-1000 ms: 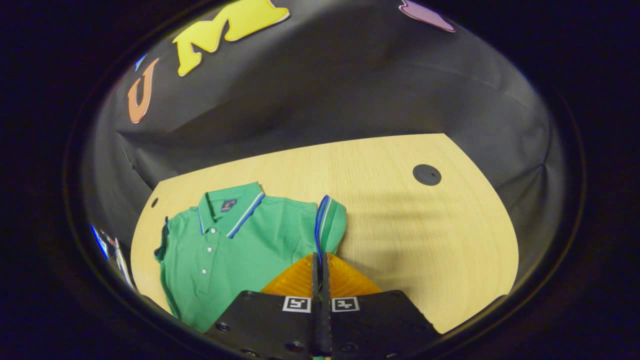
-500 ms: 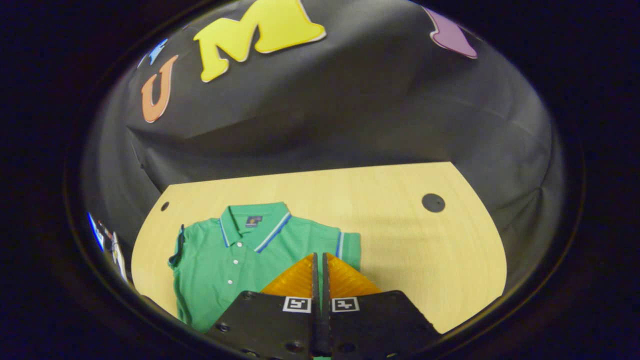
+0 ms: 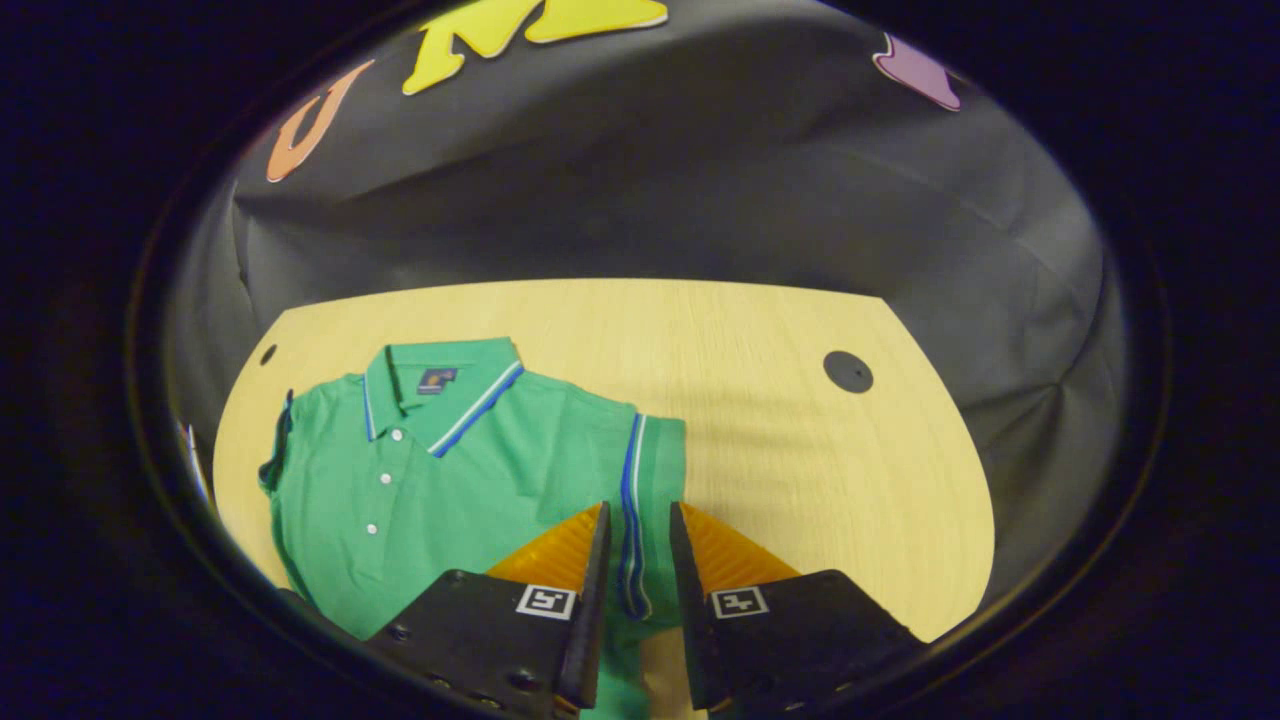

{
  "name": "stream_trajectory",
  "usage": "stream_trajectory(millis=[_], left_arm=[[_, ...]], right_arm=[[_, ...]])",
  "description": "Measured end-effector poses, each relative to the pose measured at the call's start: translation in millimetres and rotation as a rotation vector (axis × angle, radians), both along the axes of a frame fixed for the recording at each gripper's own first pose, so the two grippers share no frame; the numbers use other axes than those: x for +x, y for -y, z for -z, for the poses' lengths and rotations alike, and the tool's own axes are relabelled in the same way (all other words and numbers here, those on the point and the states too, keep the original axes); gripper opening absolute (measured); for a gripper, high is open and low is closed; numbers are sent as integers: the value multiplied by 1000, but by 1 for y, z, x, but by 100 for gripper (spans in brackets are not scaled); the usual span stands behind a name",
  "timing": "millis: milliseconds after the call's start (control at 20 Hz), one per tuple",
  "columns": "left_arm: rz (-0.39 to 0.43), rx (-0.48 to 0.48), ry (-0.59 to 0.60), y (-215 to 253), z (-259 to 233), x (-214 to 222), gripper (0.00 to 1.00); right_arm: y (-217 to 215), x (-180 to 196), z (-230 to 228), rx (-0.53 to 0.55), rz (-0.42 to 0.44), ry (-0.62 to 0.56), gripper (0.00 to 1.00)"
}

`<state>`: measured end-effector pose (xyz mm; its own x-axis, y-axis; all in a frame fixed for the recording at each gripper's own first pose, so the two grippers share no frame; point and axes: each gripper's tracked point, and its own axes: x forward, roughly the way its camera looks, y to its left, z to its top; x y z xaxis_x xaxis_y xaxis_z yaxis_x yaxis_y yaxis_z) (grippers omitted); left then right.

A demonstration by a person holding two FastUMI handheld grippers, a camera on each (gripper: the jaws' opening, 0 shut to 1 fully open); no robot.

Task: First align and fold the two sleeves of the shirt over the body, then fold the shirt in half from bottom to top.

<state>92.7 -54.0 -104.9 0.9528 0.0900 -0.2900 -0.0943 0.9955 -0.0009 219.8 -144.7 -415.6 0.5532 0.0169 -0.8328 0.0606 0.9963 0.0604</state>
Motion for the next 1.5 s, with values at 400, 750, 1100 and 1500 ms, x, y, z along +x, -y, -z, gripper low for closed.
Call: stream_trajectory(millis=[400,750,1100,1500], left_arm=[[17,16,-4,8,3,12,100],[37,19,-6,17,1,16,100],[48,6,3,24,-3,16,100],[-13,16,14,-11,-13,-5,100]], right_arm=[[6,-7,26,28,-17,-55,30],[19,-10,14,99,38,-21,0],[0,-4,-40,163,49,80,0],[-122,11,-69,242,-52,100,0]])
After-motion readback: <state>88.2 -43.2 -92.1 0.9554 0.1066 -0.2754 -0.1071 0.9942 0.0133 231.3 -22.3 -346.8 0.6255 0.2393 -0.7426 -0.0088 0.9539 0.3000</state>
